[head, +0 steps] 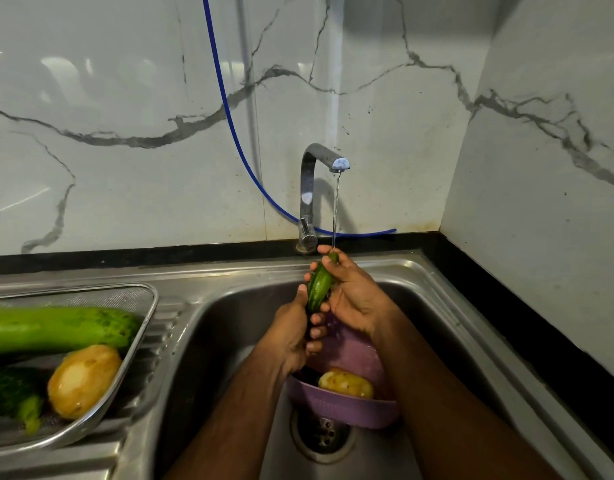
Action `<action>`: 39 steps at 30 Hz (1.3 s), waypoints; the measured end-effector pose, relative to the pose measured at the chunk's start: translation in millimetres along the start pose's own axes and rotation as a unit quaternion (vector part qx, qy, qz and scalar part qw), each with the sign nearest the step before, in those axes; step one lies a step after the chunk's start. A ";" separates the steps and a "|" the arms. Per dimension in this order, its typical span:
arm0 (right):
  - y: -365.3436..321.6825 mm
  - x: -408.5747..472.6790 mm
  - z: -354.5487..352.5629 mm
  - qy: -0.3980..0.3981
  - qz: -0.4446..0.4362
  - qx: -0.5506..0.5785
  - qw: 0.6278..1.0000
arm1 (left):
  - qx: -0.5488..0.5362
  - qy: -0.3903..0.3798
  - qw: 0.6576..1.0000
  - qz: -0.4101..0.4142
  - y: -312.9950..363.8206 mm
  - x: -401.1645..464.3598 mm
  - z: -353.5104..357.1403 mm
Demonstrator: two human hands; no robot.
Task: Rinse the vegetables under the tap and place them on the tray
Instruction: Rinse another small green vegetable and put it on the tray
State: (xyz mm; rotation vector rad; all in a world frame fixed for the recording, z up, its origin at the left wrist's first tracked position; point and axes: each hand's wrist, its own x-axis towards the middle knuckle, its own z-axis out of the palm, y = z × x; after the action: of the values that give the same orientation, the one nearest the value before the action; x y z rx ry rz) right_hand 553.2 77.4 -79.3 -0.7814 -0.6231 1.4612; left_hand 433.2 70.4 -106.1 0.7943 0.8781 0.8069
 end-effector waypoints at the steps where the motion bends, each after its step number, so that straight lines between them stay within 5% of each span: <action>1: 2.5 2.0 2.7 0.034 -0.002 -0.023 0.999 | 0.007 -0.002 1.000 0.001 -0.3 -0.1 0.6; 5: 6.6 10.0 6.9 0.160 -0.013 -0.058 0.985 | 0.037 -0.021 0.999 0.005 -2.2 -3.3 3.4; 13: 2.4 16.6 -6.2 0.223 -0.033 -0.016 0.974 | -0.025 -0.032 0.995 0.096 1.4 -3.1 5.3; 21: -18.1 0.8 -41.5 0.089 0.016 -0.267 0.959 | -0.005 0.092 0.980 0.178 2.2 6.6 3.2; 28: -12.0 -6.9 -40.7 -0.094 0.107 -0.221 0.965 | -0.003 0.111 0.976 0.187 -1.8 0.8 3.6; 36: 8.1 8.1 -29.6 0.004 0.057 -0.235 0.970 | 0.114 0.151 0.956 0.225 -4.8 6.1 1.2; 39: 13.3 13.5 -21.6 0.051 0.027 -0.215 0.975 | 0.099 0.104 0.967 0.210 -5.7 2.0 -1.2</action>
State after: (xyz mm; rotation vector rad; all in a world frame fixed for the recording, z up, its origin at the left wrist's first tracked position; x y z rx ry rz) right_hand 562.2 88.4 -104.3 -1.2094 -0.8594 1.3402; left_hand 434.4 69.8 -112.1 1.1085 1.0020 1.2042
